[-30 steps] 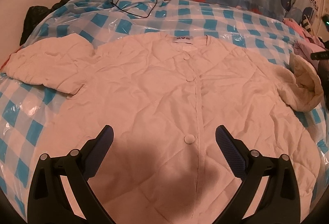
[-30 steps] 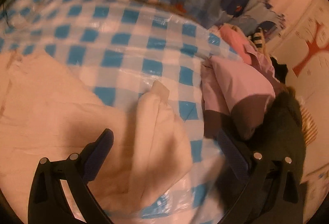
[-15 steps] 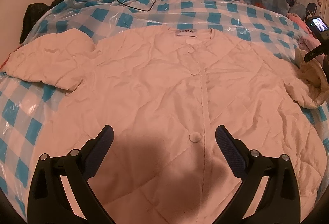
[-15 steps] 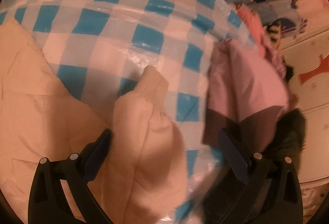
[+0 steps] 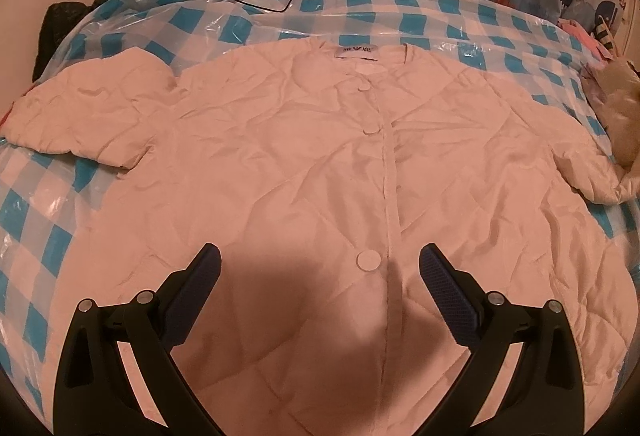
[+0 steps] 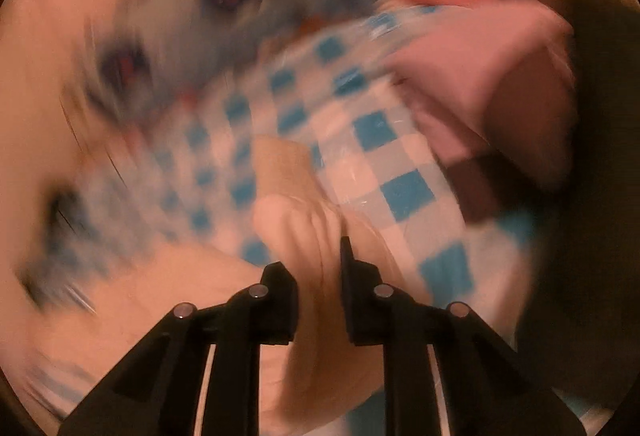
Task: Fold large clothes
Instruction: 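Reach the right tool to the jacket's sleeve cuff and grasp it, then lift the sleeve cuff with the right tool and carry it across the jacket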
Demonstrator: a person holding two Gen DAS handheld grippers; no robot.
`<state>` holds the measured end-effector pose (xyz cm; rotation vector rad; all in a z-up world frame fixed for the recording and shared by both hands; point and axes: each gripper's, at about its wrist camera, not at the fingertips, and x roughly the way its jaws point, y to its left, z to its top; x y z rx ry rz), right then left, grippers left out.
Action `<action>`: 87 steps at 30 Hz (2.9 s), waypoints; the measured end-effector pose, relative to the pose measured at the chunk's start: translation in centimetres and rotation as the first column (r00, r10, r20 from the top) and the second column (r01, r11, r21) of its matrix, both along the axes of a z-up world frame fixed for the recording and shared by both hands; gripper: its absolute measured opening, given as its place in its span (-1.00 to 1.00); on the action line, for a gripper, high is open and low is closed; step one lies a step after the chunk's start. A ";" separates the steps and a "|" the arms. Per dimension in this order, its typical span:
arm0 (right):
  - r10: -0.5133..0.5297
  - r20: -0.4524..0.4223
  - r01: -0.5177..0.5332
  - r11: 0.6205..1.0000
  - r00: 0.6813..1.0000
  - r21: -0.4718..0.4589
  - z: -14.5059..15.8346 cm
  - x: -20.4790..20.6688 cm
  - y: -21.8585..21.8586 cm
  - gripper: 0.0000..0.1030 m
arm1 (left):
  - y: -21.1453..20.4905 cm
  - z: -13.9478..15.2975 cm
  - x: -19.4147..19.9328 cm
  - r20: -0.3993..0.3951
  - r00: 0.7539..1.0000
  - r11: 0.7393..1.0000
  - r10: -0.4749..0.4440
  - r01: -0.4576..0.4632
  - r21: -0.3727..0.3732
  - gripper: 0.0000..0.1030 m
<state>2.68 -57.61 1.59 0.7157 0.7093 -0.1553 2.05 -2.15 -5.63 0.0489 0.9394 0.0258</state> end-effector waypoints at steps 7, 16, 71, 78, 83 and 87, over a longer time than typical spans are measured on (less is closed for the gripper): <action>-0.124 -0.018 0.126 0.976 0.992 0.176 -5.2 -9.4 -2.7 0.25 | -0.3 -0.2 0.0 -0.017 1.000 1.000 -0.003 0.003 -0.016 0.86; -0.138 0.001 0.134 0.966 0.990 0.220 -4.9 -7.7 -4.6 0.14 | -0.4 -0.6 0.2 -0.023 1.000 1.000 -0.004 0.003 -0.005 0.86; 0.364 0.456 -0.310 0.931 0.812 -0.192 14.4 9.1 35.2 -0.76 | 14.0 4.4 -0.5 0.040 0.972 0.950 0.232 -0.218 -0.221 0.86; 0.477 0.339 -0.419 0.878 0.811 -0.232 7.2 11.9 46.3 -0.76 | 18.4 4.4 -1.3 0.032 0.957 0.931 0.287 -0.271 -0.244 0.86; 0.545 0.181 -0.500 0.832 0.819 -0.240 -1.2 13.1 52.5 -0.76 | 20.3 4.1 -1.3 0.008 0.950 0.913 0.313 -0.299 -0.276 0.86; 0.575 0.073 -0.547 0.805 0.815 -0.230 -6.8 13.6 56.1 -0.71 | 20.9 4.0 -1.2 -0.003 0.947 0.903 0.322 -0.308 -0.300 0.86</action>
